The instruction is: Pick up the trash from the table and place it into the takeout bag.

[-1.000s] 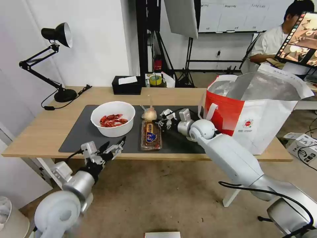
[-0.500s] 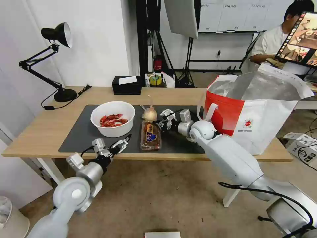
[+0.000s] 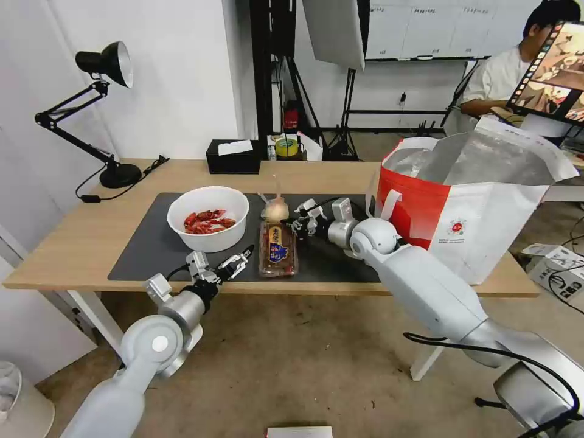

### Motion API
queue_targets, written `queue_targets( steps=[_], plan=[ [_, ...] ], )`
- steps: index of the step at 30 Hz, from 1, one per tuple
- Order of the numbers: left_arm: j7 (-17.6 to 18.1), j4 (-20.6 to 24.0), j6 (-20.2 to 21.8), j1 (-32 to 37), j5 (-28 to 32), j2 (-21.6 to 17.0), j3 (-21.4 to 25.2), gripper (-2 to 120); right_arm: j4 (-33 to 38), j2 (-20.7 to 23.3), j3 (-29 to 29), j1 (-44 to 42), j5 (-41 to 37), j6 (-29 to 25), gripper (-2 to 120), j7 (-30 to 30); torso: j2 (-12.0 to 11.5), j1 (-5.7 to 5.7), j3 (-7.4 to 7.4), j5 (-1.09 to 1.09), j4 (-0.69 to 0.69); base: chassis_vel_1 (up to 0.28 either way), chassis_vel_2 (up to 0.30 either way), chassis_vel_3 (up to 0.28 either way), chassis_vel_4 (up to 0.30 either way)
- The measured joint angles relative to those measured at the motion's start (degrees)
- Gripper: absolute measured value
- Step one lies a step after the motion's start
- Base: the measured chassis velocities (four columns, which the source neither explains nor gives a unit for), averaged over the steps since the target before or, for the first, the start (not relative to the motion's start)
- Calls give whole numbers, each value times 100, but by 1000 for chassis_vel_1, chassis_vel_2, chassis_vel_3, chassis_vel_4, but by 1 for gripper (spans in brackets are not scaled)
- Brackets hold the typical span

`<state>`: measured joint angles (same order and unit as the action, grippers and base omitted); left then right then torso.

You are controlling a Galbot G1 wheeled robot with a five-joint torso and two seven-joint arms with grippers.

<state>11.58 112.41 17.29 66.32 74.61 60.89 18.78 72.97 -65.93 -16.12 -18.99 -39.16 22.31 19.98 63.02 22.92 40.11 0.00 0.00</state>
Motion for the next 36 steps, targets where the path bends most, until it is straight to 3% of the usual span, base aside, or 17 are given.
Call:
queue_targets(
  steps=[12, 36],
  plan=[
    [28, -128, 413, -298, 322, -16, -217, 100, 117, 67, -1, 23, -86, 8, 0, -22, 0, 0, 0, 0, 0, 0, 0, 0, 0],
    [134, -538, 496, -690, 320, -83, -539, 100, 169, 51, 13, -20, -129, 12, 0, -4, 0, -1, 0, 0, 0, 0, 0, 0, 0]
  ],
)
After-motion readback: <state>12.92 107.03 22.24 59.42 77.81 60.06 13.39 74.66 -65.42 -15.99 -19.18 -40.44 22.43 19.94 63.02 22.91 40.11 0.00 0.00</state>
